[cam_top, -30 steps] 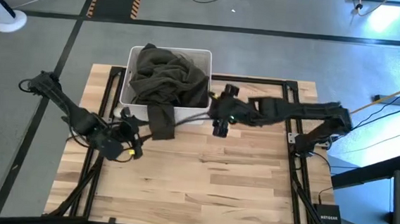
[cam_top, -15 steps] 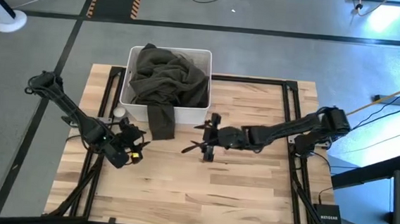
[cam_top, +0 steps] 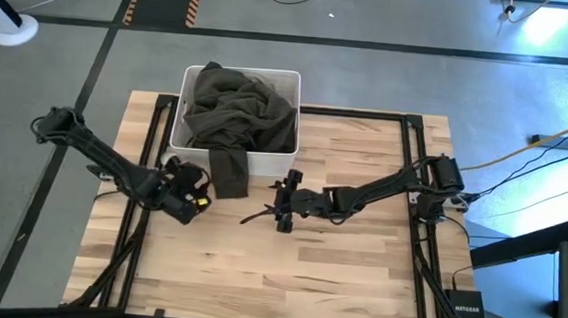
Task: Sort clothes
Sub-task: Put the gray jacket into the white laundry bin
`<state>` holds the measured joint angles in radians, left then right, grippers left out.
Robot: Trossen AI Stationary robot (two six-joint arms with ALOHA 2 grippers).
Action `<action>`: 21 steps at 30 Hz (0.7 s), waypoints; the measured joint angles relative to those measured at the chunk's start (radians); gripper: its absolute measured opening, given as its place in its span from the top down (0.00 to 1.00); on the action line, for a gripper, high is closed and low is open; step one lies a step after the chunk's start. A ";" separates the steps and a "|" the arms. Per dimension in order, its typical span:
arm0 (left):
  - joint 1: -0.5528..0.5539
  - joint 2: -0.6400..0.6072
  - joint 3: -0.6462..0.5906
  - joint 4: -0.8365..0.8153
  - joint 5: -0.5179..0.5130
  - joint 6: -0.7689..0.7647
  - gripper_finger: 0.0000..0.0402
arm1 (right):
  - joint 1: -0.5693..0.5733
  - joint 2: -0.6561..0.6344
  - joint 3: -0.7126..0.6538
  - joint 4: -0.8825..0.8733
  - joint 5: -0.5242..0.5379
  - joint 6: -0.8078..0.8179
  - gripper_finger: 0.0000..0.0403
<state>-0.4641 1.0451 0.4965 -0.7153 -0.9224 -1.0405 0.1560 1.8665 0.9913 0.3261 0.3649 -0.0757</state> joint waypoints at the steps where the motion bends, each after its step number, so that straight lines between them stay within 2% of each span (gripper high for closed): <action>1: 0.014 0.000 0.000 0.013 -0.015 0.007 0.49 | 0.000 0.001 0.000 -0.002 0.000 0.000 0.30; 5: 0.061 0.000 0.000 0.133 -0.021 0.157 0.49 | 0.002 0.001 0.000 -0.013 -0.016 0.000 0.30; 11: 0.112 0.000 0.000 0.367 0.041 0.417 0.49 | 0.001 0.001 0.000 -0.013 -0.017 0.000 0.30; 18: 0.171 0.000 0.000 0.468 0.094 0.539 0.50 | 0.001 0.001 0.000 -0.015 -0.017 0.000 0.30; 21: 0.191 0.000 0.000 0.486 0.148 0.576 0.58 | 0.001 0.001 0.000 -0.015 -0.017 0.000 0.30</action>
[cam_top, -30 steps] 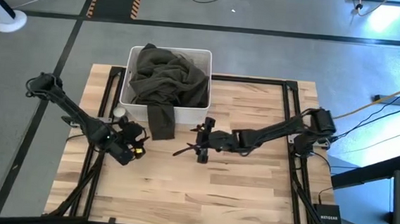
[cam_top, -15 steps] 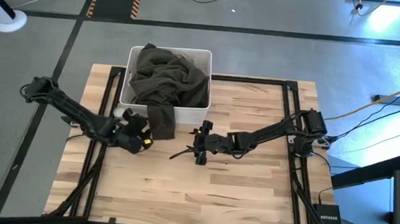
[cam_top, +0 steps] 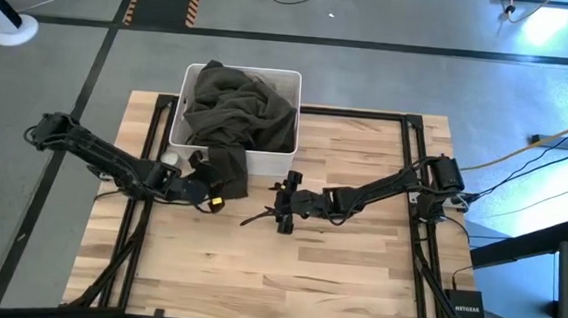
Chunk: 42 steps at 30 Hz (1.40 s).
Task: Sort clothes
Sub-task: Put the gray jacket into the white laundry bin
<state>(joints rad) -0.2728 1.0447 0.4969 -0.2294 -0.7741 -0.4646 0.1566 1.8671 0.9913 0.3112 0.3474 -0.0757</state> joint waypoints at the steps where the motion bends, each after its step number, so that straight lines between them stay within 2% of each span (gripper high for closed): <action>1: 0.007 0.000 0.000 0.009 0.025 0.012 0.62 | 0.000 0.000 0.000 0.000 0.000 0.000 0.30; 8: 0.016 -0.002 0.004 0.112 0.160 0.108 0.97 | 0.001 0.000 0.000 0.000 0.000 0.000 0.30; 15: 0.005 -0.049 0.165 0.119 0.153 0.305 0.98 | 0.004 0.000 0.000 -0.010 0.000 0.004 0.30; 20: 0.035 -0.106 0.330 0.163 0.036 0.547 0.98 | 0.028 0.000 0.000 -0.016 0.000 0.022 0.30; 24: 0.105 -0.135 0.428 0.200 -0.004 0.741 0.99 | 0.057 0.000 0.001 -0.016 0.002 0.023 0.30; 28: 0.224 -0.150 0.461 0.223 -0.008 0.866 0.99 | 0.078 0.000 0.001 -0.018 0.019 0.023 0.30; 31: 0.345 -0.144 0.461 0.190 -0.008 0.885 0.99 | 0.081 0.000 0.001 -0.024 0.027 0.033 0.30; 34: 0.475 -0.115 0.461 0.115 0.016 0.837 0.99 | 0.079 0.000 0.001 -0.027 0.027 0.064 0.30; 38: 0.631 -0.055 0.460 -0.003 0.169 0.720 0.99 | 0.079 0.000 0.001 -0.040 0.027 0.072 0.30; 42: 0.736 0.041 0.461 -0.154 0.335 0.607 0.99 | 0.079 0.000 0.001 -0.058 0.027 0.086 0.30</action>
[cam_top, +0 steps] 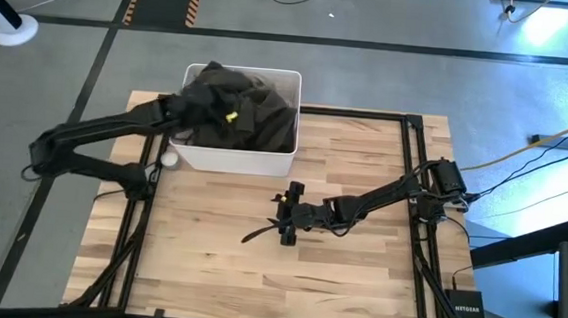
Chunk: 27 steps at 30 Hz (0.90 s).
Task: Sort clothes
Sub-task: Put the gray jacket into the white laundry bin
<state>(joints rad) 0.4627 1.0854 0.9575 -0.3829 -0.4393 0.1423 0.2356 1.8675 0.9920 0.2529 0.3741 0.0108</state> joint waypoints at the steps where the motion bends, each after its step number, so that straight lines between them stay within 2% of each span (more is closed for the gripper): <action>1: 0.017 0.029 0.000 -0.035 0.029 -0.022 0.99 | 0.000 0.000 0.000 -0.003 0.000 0.006 0.30; 7: 0.068 0.195 0.002 -0.202 0.109 -0.108 0.96 | 0.000 0.000 0.000 -0.013 0.000 0.011 0.30; 11: 0.071 0.261 0.004 -0.219 0.133 -0.127 0.96 | 0.000 0.000 0.000 -0.019 0.000 0.011 0.30; 15: 0.071 0.247 0.017 -0.230 0.144 -0.142 0.96 | 0.000 0.000 0.000 -0.019 0.000 0.010 0.30; 22: 0.071 0.182 0.120 -0.391 0.230 -0.165 0.96 | 0.000 0.000 0.000 -0.018 0.000 0.010 0.30; 27: 0.073 0.155 0.138 -0.429 0.261 -0.169 0.93 | 0.000 0.000 0.000 -0.018 0.000 0.010 0.30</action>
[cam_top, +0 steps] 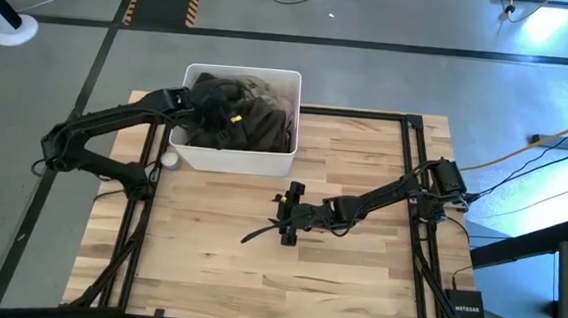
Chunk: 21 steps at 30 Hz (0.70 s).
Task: Sort clothes
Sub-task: Put the gray jacket into the white laundry bin
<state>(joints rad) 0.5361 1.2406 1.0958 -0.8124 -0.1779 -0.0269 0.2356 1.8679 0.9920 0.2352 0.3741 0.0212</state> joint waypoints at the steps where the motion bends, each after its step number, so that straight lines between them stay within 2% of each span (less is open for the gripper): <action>1: 0.002 -0.001 0.000 0.000 0.001 0.000 0.90 | 0.000 0.000 0.000 0.000 0.000 0.000 0.30; 6: 0.002 -0.005 0.003 -0.012 0.001 0.013 0.71 | 0.000 0.000 0.000 0.000 0.000 0.000 0.30; 11: 0.002 -0.042 0.093 -0.183 0.003 0.038 0.56 | 0.000 0.000 0.000 0.000 0.000 0.000 0.30; 17: 0.002 -0.126 0.203 -0.270 0.011 0.051 0.50 | 0.000 -0.043 -0.001 -0.032 -0.001 -0.003 0.30; 21: 0.002 -0.222 0.214 -0.271 0.130 0.066 0.50 | 0.008 -0.188 -0.001 -0.154 0.001 0.002 0.30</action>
<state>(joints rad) 0.5377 1.0188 1.3098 -1.0836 -0.0481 0.0391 0.2436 1.6804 0.9909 0.0815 0.3746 0.0227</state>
